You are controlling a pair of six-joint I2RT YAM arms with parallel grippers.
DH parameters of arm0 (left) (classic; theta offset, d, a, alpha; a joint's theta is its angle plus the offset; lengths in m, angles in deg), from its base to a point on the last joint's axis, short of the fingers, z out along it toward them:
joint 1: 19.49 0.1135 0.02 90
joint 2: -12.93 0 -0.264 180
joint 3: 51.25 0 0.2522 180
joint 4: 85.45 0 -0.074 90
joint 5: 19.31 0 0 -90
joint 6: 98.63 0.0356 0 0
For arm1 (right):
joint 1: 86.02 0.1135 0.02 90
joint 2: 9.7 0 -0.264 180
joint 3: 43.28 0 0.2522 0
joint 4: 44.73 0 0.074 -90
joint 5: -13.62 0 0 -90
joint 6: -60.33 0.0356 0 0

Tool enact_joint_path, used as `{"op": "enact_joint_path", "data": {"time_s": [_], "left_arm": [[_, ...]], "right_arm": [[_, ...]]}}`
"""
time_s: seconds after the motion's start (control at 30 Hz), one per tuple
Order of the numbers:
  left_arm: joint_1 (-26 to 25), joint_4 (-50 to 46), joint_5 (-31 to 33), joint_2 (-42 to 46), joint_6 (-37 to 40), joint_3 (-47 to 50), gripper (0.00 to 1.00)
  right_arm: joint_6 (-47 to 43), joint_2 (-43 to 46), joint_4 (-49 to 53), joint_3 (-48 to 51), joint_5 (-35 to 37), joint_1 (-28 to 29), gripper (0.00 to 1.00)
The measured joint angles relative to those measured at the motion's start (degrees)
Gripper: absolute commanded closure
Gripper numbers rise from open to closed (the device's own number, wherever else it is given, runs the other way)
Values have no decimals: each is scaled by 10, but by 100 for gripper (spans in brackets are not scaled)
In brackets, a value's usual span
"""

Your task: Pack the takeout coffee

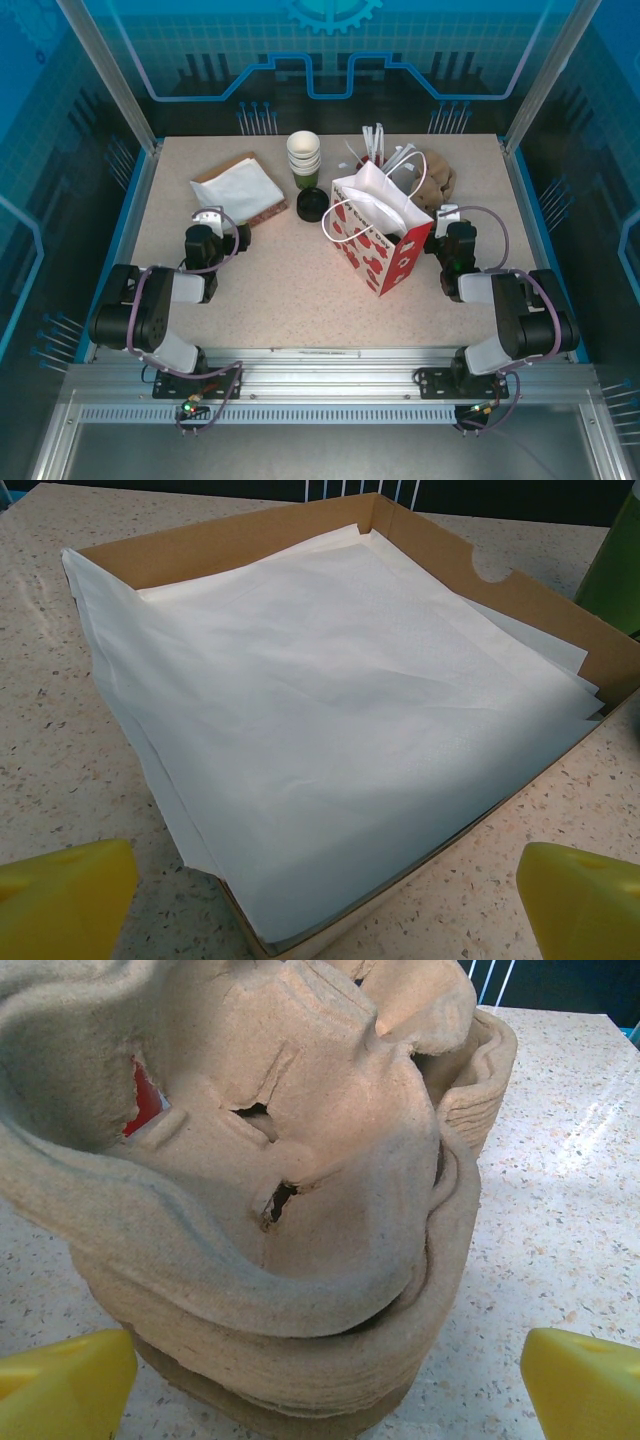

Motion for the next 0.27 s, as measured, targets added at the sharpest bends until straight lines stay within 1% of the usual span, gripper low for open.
{"op": "enact_joint_path", "data": {"time_s": [0.27], "left_arm": [[0,0,0,0,0,0,1]], "right_arm": [[-2,0,0,0,0,0,0]]}}
